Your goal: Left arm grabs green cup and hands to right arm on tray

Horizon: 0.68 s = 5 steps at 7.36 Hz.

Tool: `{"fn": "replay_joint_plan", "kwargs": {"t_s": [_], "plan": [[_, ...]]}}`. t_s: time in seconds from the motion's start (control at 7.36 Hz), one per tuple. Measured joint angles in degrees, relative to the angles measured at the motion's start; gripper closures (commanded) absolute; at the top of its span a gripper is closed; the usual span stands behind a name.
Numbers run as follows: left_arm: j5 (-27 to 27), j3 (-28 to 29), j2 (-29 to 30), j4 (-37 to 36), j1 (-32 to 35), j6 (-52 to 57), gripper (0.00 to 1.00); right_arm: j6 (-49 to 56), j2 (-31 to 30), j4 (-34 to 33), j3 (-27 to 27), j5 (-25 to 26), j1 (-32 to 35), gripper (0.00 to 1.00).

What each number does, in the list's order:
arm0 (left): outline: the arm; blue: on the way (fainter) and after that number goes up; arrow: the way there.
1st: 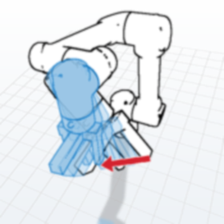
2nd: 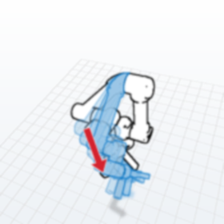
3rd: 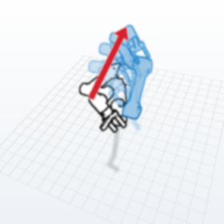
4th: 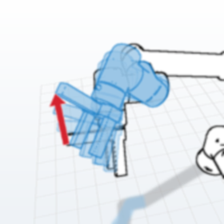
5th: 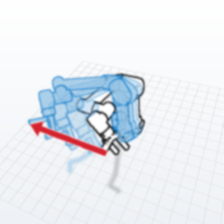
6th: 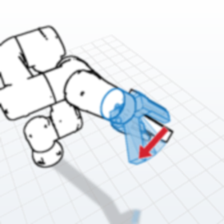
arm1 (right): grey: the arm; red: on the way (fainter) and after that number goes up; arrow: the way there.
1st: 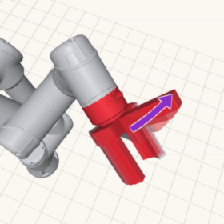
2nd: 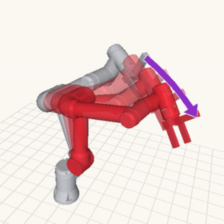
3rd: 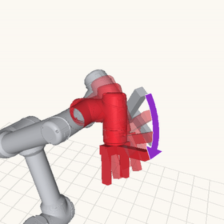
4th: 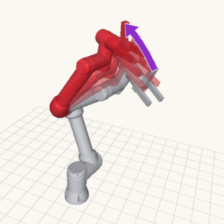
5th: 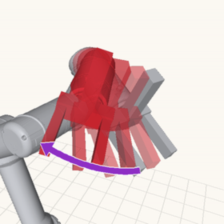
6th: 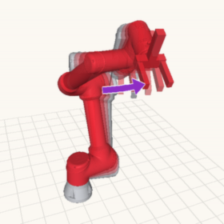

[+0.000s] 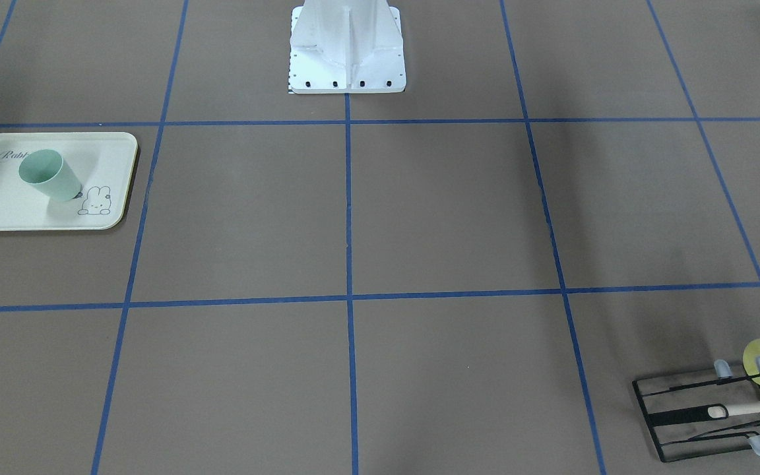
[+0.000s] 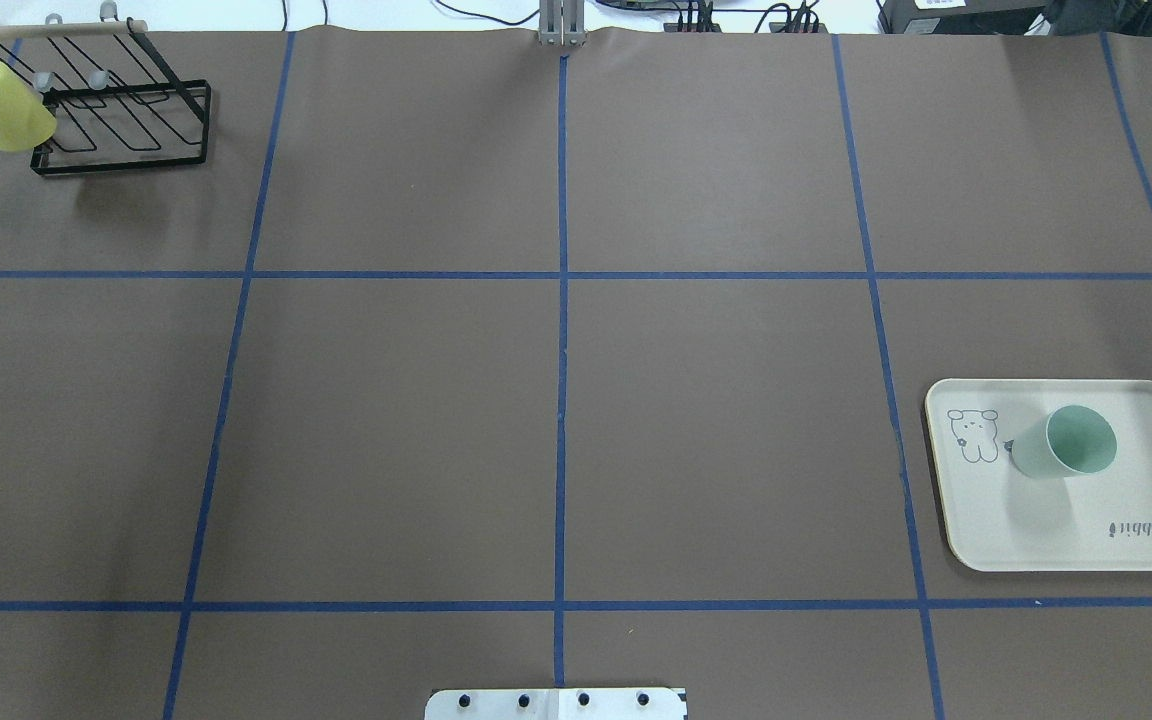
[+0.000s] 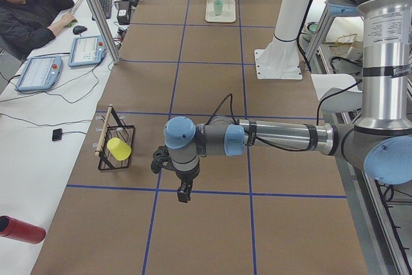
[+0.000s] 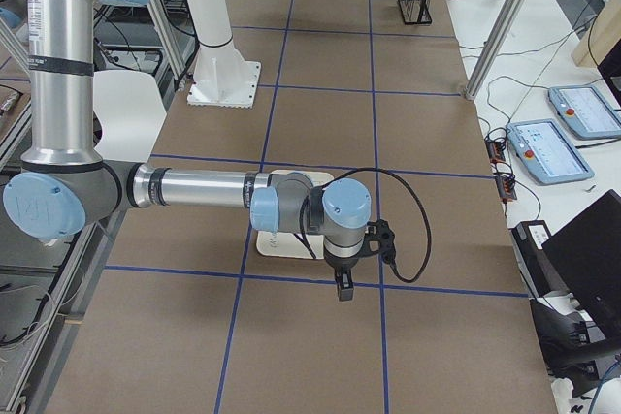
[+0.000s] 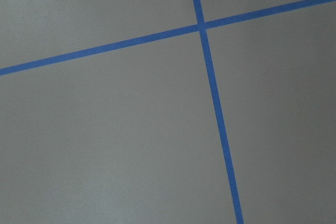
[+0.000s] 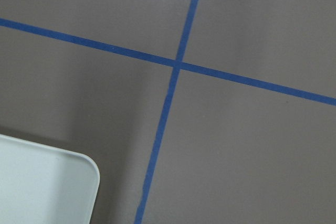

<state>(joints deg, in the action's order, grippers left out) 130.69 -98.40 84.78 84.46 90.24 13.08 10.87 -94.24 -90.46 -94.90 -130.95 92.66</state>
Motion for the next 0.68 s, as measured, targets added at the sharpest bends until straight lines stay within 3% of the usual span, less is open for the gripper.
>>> {"fn": "replay_joint_plan", "kwargs": {"t_s": [0.27,0.68], "plan": [[0.08,-0.01,0.03,0.0,0.05,-0.06,0.0,-1.06,0.13,-0.11,-0.23,2.93,0.04,0.0],[1.37,-0.41,0.04,0.0,0.14,-0.08,0.0,-1.34,0.14,0.29,-0.24,3.23,-0.39,0.0]]}}
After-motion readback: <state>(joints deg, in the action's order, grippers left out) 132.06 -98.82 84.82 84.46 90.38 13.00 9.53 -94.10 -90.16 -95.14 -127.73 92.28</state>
